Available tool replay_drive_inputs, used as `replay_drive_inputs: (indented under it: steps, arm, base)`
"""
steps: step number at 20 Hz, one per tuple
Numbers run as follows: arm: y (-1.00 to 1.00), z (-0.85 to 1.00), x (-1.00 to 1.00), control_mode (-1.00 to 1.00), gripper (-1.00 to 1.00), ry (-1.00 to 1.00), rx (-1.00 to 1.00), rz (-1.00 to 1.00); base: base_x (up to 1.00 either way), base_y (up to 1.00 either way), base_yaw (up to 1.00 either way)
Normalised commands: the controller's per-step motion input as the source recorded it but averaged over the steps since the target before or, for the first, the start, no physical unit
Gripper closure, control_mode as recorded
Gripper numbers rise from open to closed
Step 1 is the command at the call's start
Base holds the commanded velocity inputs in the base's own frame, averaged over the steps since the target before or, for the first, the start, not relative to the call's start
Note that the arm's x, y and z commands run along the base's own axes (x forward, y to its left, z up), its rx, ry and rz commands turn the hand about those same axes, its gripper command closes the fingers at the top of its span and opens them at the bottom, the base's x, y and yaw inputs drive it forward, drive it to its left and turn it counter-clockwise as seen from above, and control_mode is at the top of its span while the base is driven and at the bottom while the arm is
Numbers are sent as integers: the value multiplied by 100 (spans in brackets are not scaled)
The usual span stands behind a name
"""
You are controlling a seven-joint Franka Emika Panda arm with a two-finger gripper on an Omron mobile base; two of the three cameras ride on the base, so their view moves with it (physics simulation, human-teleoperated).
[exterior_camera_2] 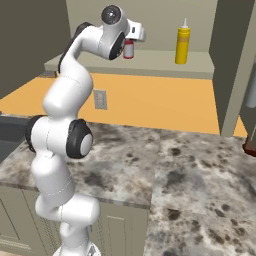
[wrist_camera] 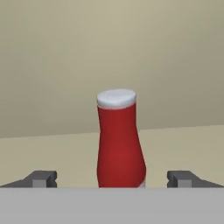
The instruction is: Move the ketchup and mustard from the cabinet to the dining counter.
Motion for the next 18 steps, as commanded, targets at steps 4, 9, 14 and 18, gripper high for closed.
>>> replay_drive_inputs:
  steps: [4,9,14,18]
  arm:
    - [-3,0,28,-100,-100,1,0,0]
    - [-1,0,22,-100,-100,0,0,0]
    - [-4,0,21,-100,-100,0,0,0]
    - [-3,0,13,-100,100,0,0,0]
  base:
    - [0,0,0]
    - [0,0,0]
    - [0,0,0]
    - [0,0,0]
